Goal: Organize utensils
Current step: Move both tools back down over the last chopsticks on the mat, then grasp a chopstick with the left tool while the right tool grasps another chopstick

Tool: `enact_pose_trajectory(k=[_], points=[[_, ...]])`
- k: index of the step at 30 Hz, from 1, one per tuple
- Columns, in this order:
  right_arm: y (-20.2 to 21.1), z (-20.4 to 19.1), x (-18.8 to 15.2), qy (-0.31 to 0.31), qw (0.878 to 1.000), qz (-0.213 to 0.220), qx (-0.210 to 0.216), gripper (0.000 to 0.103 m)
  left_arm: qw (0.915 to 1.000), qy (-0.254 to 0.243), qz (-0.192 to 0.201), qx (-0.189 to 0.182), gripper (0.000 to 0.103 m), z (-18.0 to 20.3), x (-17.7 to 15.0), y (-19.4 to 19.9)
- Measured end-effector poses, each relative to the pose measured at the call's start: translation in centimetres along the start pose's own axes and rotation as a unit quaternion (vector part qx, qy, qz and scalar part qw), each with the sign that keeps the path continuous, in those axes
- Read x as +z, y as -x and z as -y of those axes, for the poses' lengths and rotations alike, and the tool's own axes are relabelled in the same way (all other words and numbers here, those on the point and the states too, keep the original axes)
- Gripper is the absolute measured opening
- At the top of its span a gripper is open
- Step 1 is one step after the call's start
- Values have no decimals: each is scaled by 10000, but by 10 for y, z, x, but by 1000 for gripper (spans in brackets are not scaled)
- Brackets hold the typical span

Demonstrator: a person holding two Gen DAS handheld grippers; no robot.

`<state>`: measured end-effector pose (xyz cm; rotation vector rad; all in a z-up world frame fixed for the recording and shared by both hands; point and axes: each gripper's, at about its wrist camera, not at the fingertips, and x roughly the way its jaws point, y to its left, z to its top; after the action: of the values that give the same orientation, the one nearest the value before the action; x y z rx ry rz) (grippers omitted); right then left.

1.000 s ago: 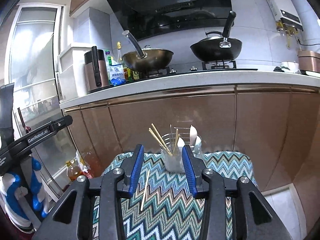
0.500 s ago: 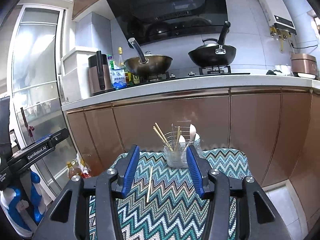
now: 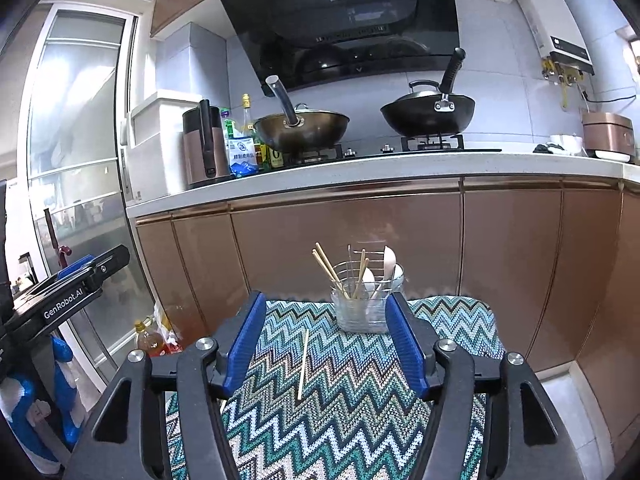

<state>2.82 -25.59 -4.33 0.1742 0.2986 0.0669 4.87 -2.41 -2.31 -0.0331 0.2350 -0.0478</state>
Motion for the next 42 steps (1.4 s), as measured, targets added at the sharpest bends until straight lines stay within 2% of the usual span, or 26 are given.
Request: enact_pose_trajectory(k=[6,12,15,18,22,24,26,28,33,37,41,42], points=[[-10,-3,-5,154,9998,-110,100,59,9999,-63,-125,44,65,1,-7,-14],[-37,1,-13,299,9976,-592,210,45,9969,-161,-744,-186,64,-14,-17,-52],[-59,1,-19,408,9942,-951,301,42,9893,-118,-1344,-551,64,-24,-24,-84],[-88,0,-23,405,9885,-1359,532,38,9749,10,-2065,-833,64,-33,-34,-124],[-138,-16,-29,683,9766,-1895,752,33,9477,37,-3036,-987,63,-38,-58,-187],[-164,-26,-33,847,9691,-2155,849,30,9321,122,-3460,-1067,60,-40,-74,-214],[-190,-36,-37,1053,9614,-2380,891,28,9120,288,-3939,-1104,52,-43,-92,-245],[-218,-45,-44,1217,9536,-2599,911,24,8994,395,-4222,-1061,45,-47,-106,-267],[-285,-54,-59,1218,9350,-3169,1030,19,8748,468,-4715,-1012,31,-51,-132,-312],[-329,-54,-71,1063,9205,-3587,1131,15,8626,400,-4958,-926,21,-52,-145,-332],[-365,-57,-81,1032,9081,-3911,1086,14,8513,335,-5163,-871,15,-56,-154,-348],[-371,-57,-82,1030,9060,-3965,1065,14,8462,331,-5246,-868,14,-56,-158,-352]])
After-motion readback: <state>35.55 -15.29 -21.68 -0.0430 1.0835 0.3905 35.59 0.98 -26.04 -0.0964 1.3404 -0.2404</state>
